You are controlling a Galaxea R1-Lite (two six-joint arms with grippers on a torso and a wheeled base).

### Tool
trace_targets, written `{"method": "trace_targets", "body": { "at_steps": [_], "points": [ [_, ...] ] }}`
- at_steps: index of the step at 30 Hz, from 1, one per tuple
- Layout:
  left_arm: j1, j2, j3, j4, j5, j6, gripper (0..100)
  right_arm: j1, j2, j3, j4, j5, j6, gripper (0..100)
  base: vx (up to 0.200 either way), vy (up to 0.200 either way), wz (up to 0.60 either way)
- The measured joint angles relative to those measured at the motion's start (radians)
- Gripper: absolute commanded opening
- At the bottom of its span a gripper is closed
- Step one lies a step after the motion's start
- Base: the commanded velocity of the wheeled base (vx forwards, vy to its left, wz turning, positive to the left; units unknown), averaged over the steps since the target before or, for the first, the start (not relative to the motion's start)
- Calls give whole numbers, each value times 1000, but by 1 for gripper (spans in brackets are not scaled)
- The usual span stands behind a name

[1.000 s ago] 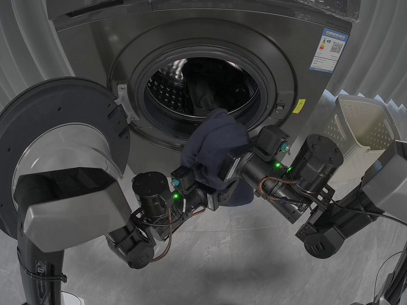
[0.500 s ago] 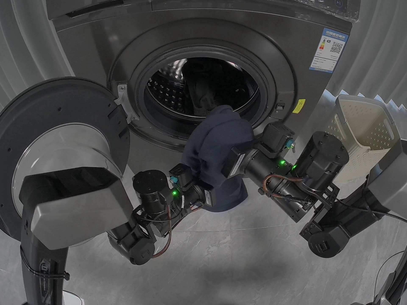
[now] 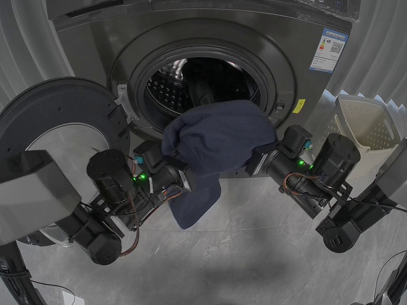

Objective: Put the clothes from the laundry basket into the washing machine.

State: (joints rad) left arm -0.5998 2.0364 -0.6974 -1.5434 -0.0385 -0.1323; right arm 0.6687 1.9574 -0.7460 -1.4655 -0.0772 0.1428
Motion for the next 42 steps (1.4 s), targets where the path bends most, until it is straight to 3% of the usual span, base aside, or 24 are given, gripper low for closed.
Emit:
{"method": "trace_targets", "body": {
  "at_steps": [5,6,17,25,31,37,42],
  "points": [
    [-4,-77,43,2,16,-7,0,20,15,17,-4,0,0,0,0,0,0],
    [-5,-86,47,2,16,-8,0,23,17,18,-6,0,0,100,0,0,0],
    [-13,-124,63,-3,18,-10,0,69,10,73,-23,17,-1,100,0,0,0],
    [-13,-153,94,0,18,-11,0,87,-41,250,-45,74,-19,100,0,0,0],
    [-13,-193,155,-2,18,-10,0,91,-90,436,-65,124,-38,100,0,0,0],
    [-12,-237,270,-6,8,-6,0,69,-121,581,-75,177,-44,100,0,0,0],
    [-11,-257,309,-8,6,-5,0,0,-114,572,-77,182,-44,100,0,0,0]
  ]
}}
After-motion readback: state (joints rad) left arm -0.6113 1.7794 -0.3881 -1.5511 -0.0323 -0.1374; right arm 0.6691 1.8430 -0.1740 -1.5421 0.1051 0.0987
